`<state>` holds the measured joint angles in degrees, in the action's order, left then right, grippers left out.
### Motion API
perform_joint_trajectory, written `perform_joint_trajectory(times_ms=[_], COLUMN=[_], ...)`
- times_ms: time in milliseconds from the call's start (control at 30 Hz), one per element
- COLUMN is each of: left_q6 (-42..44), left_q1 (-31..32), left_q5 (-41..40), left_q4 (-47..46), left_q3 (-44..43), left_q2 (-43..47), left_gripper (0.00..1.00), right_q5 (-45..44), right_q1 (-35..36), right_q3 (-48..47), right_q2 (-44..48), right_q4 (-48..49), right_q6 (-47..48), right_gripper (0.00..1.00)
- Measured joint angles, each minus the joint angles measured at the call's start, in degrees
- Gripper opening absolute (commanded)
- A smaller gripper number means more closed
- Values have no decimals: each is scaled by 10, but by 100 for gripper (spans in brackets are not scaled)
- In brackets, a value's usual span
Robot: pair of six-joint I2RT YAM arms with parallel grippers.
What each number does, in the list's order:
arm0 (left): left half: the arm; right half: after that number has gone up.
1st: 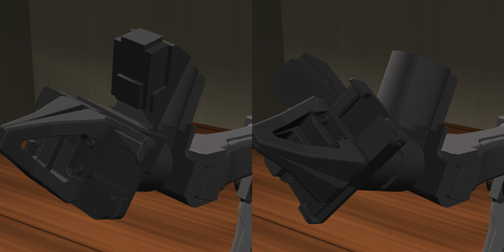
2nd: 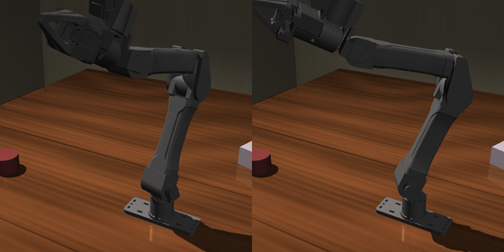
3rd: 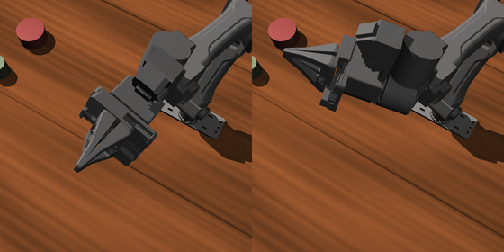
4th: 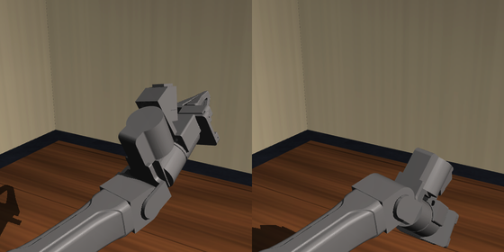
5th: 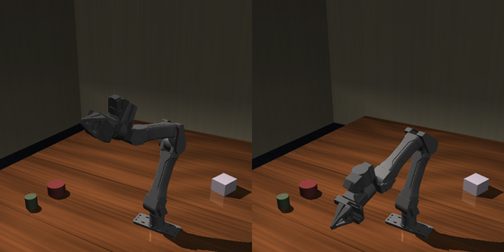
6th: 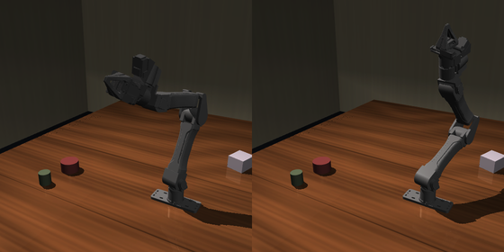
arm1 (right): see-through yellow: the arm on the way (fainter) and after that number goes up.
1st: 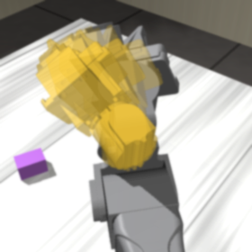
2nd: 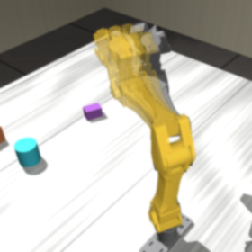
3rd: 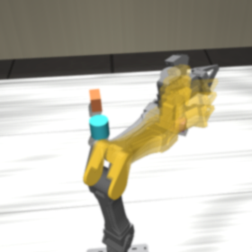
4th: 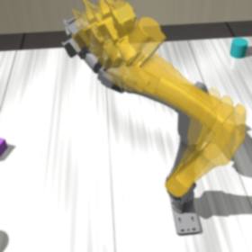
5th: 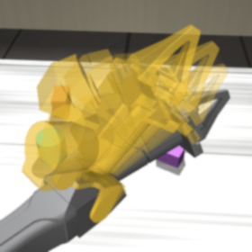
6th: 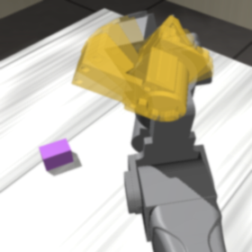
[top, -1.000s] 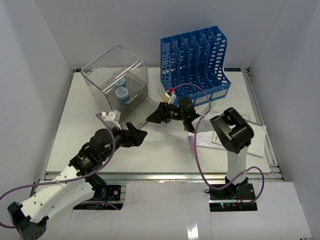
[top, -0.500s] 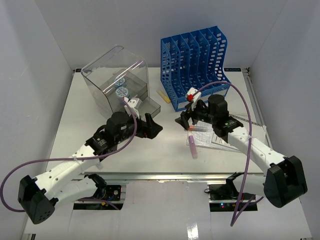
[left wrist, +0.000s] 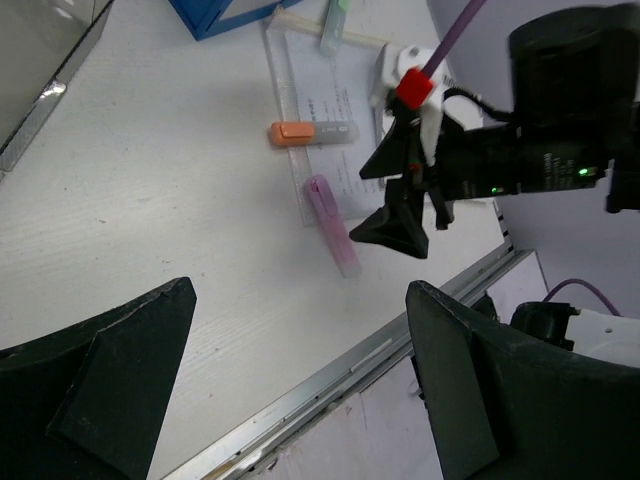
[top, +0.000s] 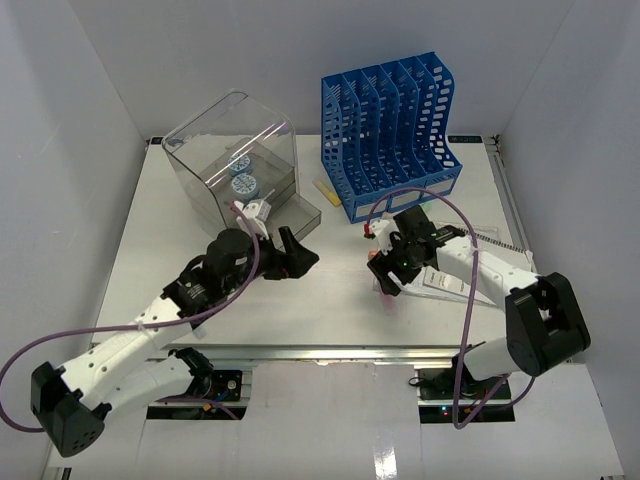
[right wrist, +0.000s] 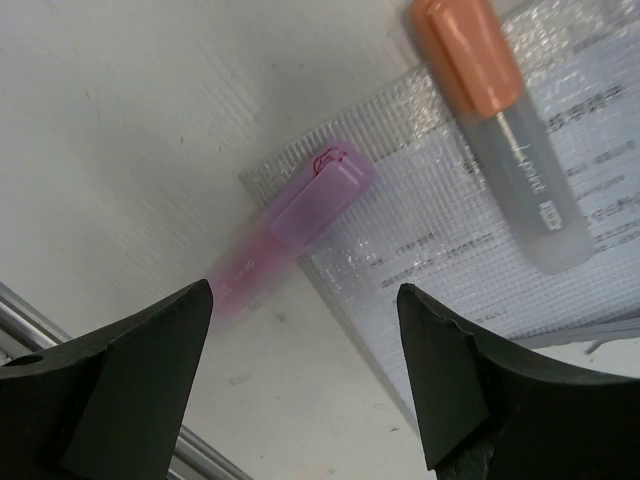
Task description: Organize the desk
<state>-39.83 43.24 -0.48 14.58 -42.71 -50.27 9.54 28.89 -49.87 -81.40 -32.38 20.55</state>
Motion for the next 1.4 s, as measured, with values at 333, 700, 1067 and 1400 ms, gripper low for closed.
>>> perform_joint_trajectory(times_ms=[333, 700, 1067, 1400], left_q6=[-51, -88, -106, -101], left_q1=[0, 0, 0, 0], left_q5=[-34, -40, -49, -47], left_q4=[72, 139, 170, 186], left_q3=[49, 95, 105, 105], left_q2=[155, 232, 283, 309], left_gripper=[98, 98, 98, 98], right_q5=[-4, -46, -63, -3], right_q1=[28, 57, 115, 126], right_q3=[-25, -33, -23, -30], right_q2=[-87, -100, -100, -23], right_q4=[-38, -34, -13, -36], right_q6=[-27, -37, -9, 66], right_gripper=[70, 53, 12, 8])
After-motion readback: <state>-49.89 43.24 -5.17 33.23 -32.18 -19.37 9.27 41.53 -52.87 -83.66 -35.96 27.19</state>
